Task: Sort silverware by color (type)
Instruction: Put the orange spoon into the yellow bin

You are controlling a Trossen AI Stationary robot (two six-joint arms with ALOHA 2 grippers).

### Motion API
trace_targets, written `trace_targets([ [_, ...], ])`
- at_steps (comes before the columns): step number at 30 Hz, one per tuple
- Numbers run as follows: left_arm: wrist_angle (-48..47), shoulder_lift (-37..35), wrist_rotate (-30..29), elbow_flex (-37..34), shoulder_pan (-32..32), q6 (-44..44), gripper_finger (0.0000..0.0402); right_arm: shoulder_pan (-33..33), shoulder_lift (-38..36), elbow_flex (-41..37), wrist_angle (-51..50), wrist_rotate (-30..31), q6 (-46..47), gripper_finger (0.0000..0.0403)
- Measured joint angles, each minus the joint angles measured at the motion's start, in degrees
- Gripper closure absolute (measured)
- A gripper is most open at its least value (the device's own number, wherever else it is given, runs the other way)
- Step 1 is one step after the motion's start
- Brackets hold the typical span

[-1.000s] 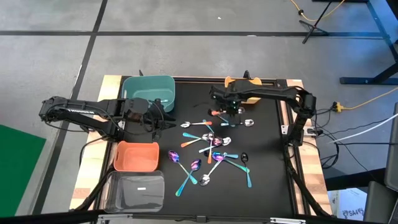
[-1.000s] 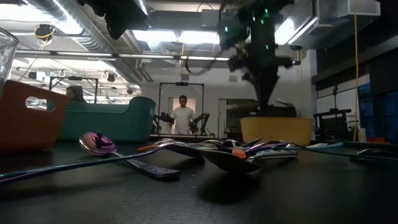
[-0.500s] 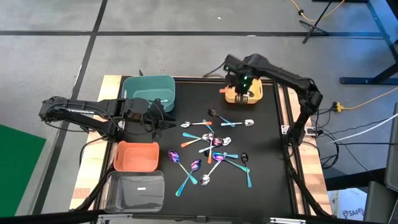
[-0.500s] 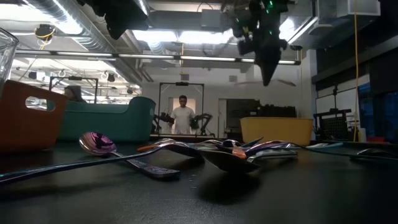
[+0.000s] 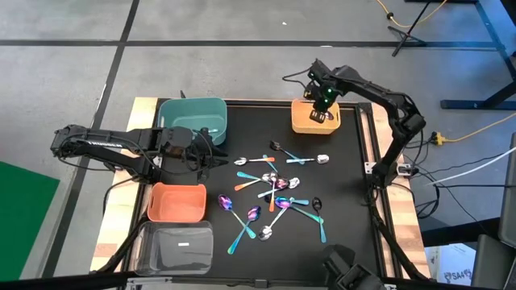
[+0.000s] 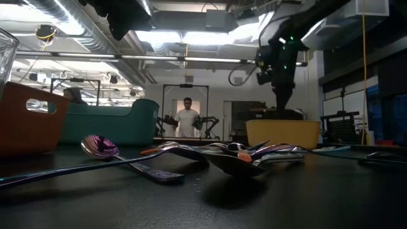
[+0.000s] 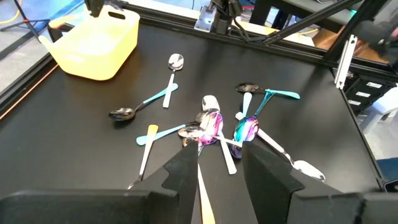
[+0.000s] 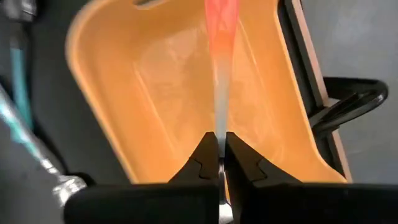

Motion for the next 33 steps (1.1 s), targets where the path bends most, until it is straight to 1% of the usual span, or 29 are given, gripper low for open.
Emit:
trace_targets([
  [8,0.0,0.0,-1.44,0.0,0.0,0.0,0.0283,-0.53,0.09,-9.37,11.94,-0.03,-0.53,0.0403],
  [11,0.0,0.0,-1.44,0.0,0.0,0.0,0.0283,-0.51,0.09,-11.62,16.69,-0.04,-0.53,0.0403],
  [15,0.0,0.0,-1.44,0.0,0.0,0.0,0.0283,-0.52,0.11,-13.27,20.6,-0.02,-0.53,0.0403],
  [22,0.0,0.0,-1.44,0.0,0.0,0.0,0.0283,-0.52,0.92,-13.57,20.73,0.02,-0.51,0.0403],
  [33,0.0,0.0,-1.44,0.0,0.01,0.0,0.0283,-0.52,5.37,-13.57,20.12,0.6,-0.45,0.0403],
])
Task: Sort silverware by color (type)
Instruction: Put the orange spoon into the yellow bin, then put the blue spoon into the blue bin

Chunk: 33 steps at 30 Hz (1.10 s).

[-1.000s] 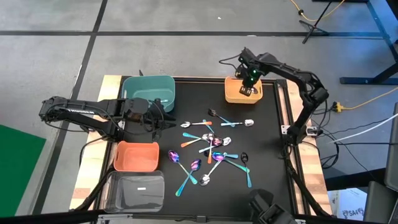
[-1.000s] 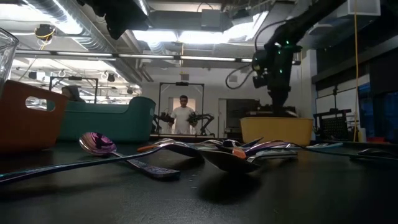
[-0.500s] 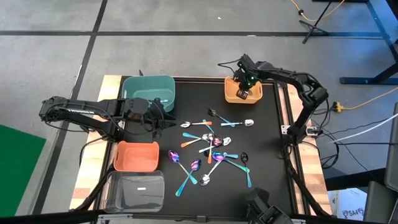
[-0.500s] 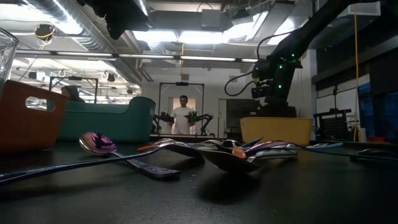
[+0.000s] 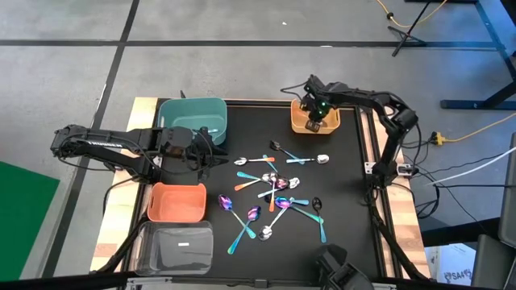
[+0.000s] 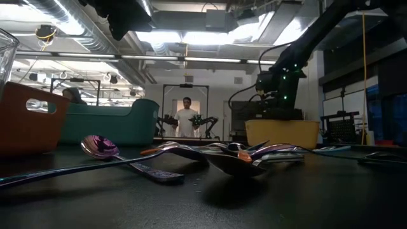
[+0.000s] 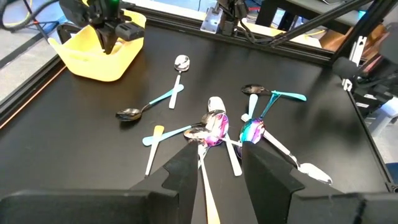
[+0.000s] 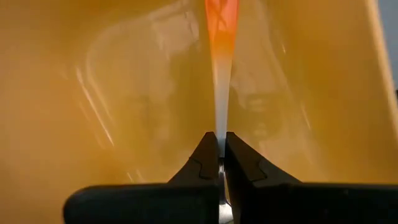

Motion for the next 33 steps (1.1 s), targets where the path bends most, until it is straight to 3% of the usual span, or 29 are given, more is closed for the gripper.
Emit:
trace_targets([
  [17,-0.02,0.0,0.0,0.0,-0.01,0.0,0.0283,0.0,0.64,0.0,-0.91,2.48,0.07,0.0399],
  [27,-0.02,0.0,0.0,0.0,-0.01,0.0,0.0283,0.0,0.64,0.0,-0.59,2.48,0.05,0.0325],
  [33,-0.02,0.0,0.0,0.0,-0.01,0.0,0.0283,0.0,0.62,0.0,-0.62,2.51,0.02,0.031],
])
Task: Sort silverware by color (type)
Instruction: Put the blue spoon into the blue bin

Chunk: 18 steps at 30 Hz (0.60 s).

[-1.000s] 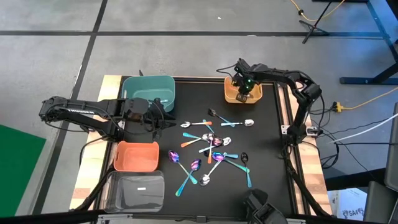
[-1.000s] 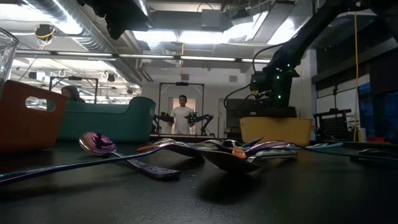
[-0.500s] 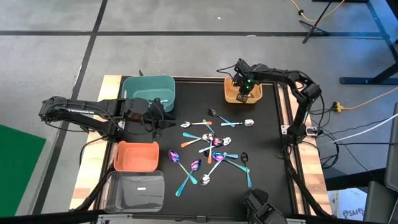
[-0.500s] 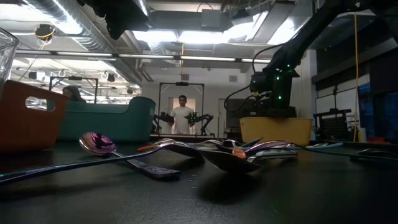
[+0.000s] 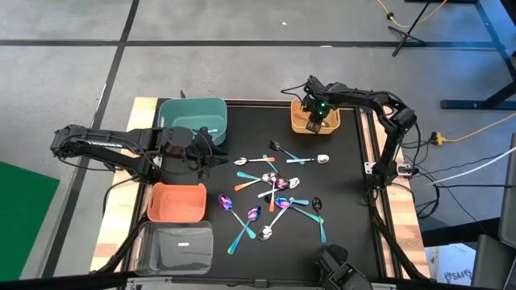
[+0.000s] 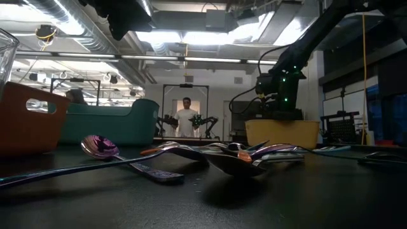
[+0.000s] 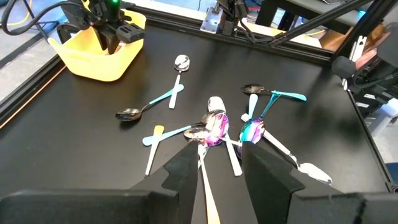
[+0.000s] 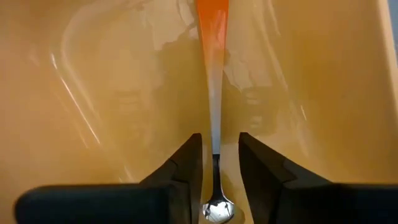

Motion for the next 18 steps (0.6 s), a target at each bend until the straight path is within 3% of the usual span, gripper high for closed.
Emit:
trace_targets([
  [8,0.0,0.0,0.0,0.0,0.01,0.0,0.0283,0.02,0.0,0.83,-1.43,2.08,-0.02,0.0309],
  [18,0.0,0.0,-0.01,0.0,0.0,0.0,0.0283,0.08,-0.2,9.27,-14.11,4.66,-0.04,0.0309],
])
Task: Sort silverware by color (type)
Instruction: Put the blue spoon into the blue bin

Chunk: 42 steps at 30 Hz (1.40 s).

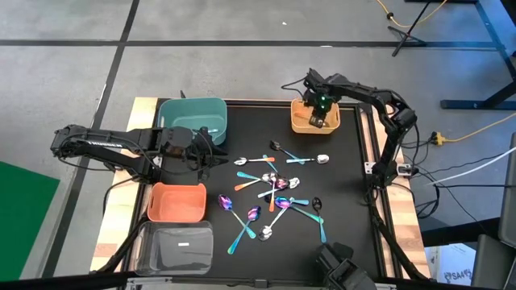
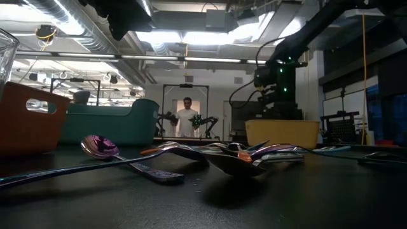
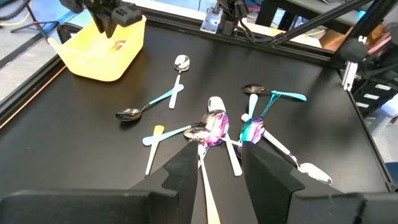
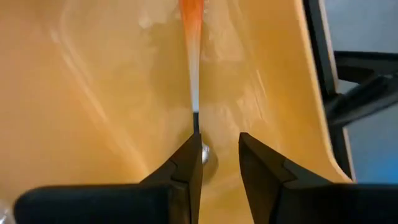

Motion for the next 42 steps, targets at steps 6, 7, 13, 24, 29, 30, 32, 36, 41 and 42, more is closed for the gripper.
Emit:
trace_targets([
  [6,0.0,0.0,-0.01,0.0,0.02,0.0,0.0283,0.0,0.0,7.35,-12.32,-0.18,0.01,0.0309],
  [7,0.0,0.0,-0.01,0.0,0.02,0.01,0.0283,0.0,0.0,8.66,-14.06,-0.18,0.03,0.0309],
  [13,0.0,0.0,-0.01,0.0,0.02,0.02,0.0283,2.0,-2.22,13.86,-15.82,-1.64,0.42,0.0309],
  [24,-0.97,0.0,-4.7,0.02,0.09,3.27,0.0283,13.46,-2.97,19.38,-10.71,-2.07,-1.23,0.0309],
  [29,-2.77,0.0,-10.82,0.02,0.25,8.01,0.0283,17.07,-2.95,19.47,-0.76,-1.45,-4.45,0.0309],
  [30,-3.49,0.0,-11.69,0.02,0.55,7.76,0.0283,17.33,-2.95,19.47,0.59,-1.45,-4.52,0.0309],
  [32,-5.14,0.0,-12.2,0.02,1.46,6.1,0.0283,17.33,-2.89,19.47,2.85,-1.64,-4.5,0.0309],
  [36,-5.64,0.0,-10.8,0.02,2.92,5.07,0.0283,17.64,-2.4,19.47,4.88,-1.01,-4.5,0.0309],
  [41,-5.53,1.02,-11.62,0.07,5.02,9.06,0.0283,18.68,-2.4,19.47,4.8,0.38,-4.4,0.0309],
  [42,-5.71,1.52,-11.74,0.07,5.46,9.32,0.0283,19.1,-2.4,19.47,4.64,0.46,-3.99,0.0309],
])
